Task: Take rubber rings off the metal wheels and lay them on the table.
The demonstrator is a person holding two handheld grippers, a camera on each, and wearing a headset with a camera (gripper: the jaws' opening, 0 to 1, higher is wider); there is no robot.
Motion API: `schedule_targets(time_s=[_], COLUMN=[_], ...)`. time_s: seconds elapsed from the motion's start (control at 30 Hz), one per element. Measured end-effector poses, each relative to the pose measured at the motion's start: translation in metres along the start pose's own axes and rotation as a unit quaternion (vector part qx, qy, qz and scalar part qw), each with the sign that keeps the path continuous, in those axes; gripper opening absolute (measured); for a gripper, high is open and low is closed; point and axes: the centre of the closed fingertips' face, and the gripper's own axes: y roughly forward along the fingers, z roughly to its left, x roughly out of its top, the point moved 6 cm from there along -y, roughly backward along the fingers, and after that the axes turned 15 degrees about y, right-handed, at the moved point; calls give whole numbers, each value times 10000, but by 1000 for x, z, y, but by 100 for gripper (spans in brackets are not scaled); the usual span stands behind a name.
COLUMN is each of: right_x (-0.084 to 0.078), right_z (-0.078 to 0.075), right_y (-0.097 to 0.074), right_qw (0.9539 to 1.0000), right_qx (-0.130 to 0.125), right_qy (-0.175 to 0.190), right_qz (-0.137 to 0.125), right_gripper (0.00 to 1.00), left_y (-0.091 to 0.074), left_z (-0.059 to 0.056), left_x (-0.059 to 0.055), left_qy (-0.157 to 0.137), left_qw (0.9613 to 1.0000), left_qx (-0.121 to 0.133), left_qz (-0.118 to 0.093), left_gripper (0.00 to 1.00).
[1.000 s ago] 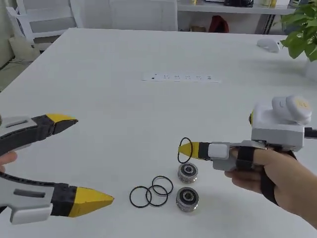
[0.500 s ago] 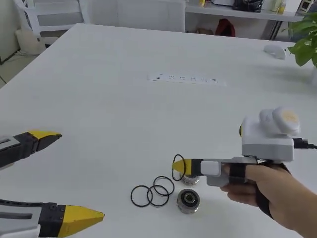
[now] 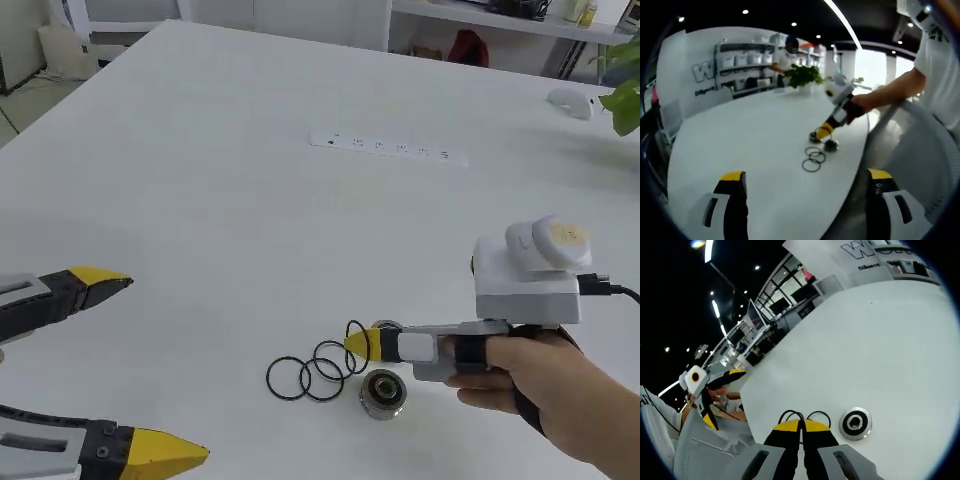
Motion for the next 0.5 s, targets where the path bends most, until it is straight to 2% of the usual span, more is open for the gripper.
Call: schedule_targets(time_s=[0.1,0.23,0.4,0.5], right_x=[1,4,4,2], right_z=[-1,-4,-4,-2], right_y=[0,0,4,8], right_qw=[9999,9992,9991,9993], right_qx=[-121,-156,-250,-318], right_qy=[96,345,315,210], right_qz=[-39,-89,-120,-51], right_gripper=[0,0,0,0], left_y=[0,-1,0,3], left_z=[-1,0,1,1], left_x=[-2,-5,-5,-5], left_qy=[-38,-19,-75,-55], left_qw=[10000,9999,9999,9999], left_qx=[-60,-84,-102,-140], left_qz=[26,88,59,66], left_gripper=[100,100,99,99])
